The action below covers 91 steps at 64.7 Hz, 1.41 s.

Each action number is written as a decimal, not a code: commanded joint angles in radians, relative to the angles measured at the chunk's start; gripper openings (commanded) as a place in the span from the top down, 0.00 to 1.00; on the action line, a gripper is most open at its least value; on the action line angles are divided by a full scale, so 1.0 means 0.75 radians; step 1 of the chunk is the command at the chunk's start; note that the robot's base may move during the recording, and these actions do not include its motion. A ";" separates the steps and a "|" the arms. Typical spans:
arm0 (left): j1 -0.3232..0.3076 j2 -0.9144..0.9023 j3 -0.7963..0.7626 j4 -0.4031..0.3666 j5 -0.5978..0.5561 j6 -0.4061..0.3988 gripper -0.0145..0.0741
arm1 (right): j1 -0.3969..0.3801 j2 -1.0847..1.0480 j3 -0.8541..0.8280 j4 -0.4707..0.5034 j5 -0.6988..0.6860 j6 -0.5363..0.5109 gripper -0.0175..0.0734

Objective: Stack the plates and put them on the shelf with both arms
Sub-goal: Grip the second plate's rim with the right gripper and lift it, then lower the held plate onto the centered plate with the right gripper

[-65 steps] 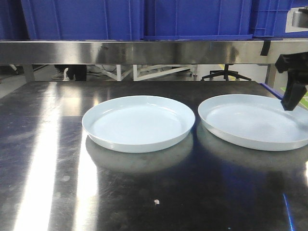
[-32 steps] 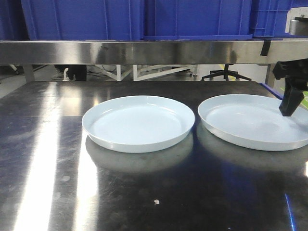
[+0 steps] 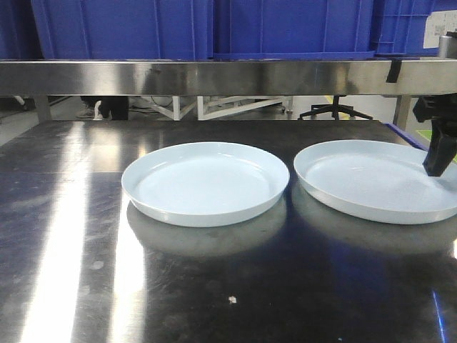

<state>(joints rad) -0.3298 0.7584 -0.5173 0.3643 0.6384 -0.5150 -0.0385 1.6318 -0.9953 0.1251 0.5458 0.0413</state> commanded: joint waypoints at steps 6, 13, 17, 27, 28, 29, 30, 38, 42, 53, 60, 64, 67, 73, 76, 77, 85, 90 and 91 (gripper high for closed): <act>-0.008 -0.004 -0.037 0.022 -0.075 -0.003 0.73 | -0.009 -0.013 -0.043 -0.007 -0.045 -0.009 0.26; -0.008 -0.004 -0.037 0.022 -0.075 -0.003 0.73 | -0.009 0.013 -0.043 -0.007 -0.035 -0.009 0.43; -0.008 -0.004 -0.037 0.022 -0.075 -0.003 0.73 | -0.009 0.013 -0.043 -0.013 -0.037 -0.009 0.59; -0.008 -0.004 -0.037 0.022 -0.075 -0.003 0.73 | -0.009 -0.013 -0.062 -0.150 -0.037 -0.010 0.73; -0.008 -0.004 -0.037 0.022 -0.075 -0.003 0.73 | -0.009 -0.016 -0.067 -0.167 -0.033 -0.010 0.75; -0.008 -0.004 -0.037 0.022 -0.075 -0.003 0.73 | -0.009 -0.021 -0.072 -0.175 -0.025 -0.010 0.75; -0.008 -0.004 -0.037 0.022 -0.075 -0.003 0.73 | -0.009 -0.026 -0.077 -0.185 -0.023 -0.010 0.76; -0.008 -0.004 -0.037 0.022 -0.075 -0.003 0.73 | -0.009 -0.084 -0.123 -0.210 0.003 -0.009 0.75; -0.008 -0.004 -0.037 0.022 -0.075 -0.003 0.73 | -0.009 -0.122 -0.144 -0.210 0.004 -0.009 0.75; -0.008 -0.004 -0.037 0.022 -0.075 -0.003 0.73 | -0.009 -0.231 -0.208 -0.208 0.006 -0.009 0.75; -0.008 -0.004 -0.037 0.022 -0.075 -0.003 0.73 | -0.004 -0.295 -0.233 -0.188 0.003 -0.009 0.75; -0.008 -0.004 -0.037 0.022 -0.075 -0.003 0.73 | -0.003 -0.320 -0.245 -0.156 0.005 -0.009 0.75; -0.008 -0.004 -0.037 0.022 -0.075 -0.003 0.73 | 0.006 -0.333 -0.246 -0.121 -0.001 -0.009 0.75; -0.008 -0.004 -0.037 0.022 -0.075 -0.003 0.73 | 0.040 -0.339 -0.246 -0.070 -0.014 -0.009 0.75; -0.008 -0.004 -0.037 0.022 -0.075 -0.003 0.73 | 0.071 -0.339 -0.246 -0.055 -0.022 -0.009 0.75; -0.008 -0.004 -0.037 0.022 -0.075 -0.003 0.73 | 0.083 -0.337 -0.246 -0.052 -0.027 -0.009 0.75; -0.008 -0.004 -0.037 0.022 -0.075 -0.003 0.73 | 0.197 -0.317 -0.246 -0.053 -0.074 -0.009 0.75; -0.008 -0.004 -0.037 0.022 -0.075 -0.003 0.73 | 0.273 -0.295 -0.246 -0.053 -0.122 -0.009 0.75; -0.008 -0.004 -0.037 0.022 -0.075 -0.003 0.73 | 0.288 -0.290 -0.246 -0.053 -0.133 -0.009 0.75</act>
<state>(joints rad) -0.3298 0.7584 -0.5173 0.3643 0.6367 -0.5150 0.1248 1.4320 -1.1424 0.0735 0.5531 0.0413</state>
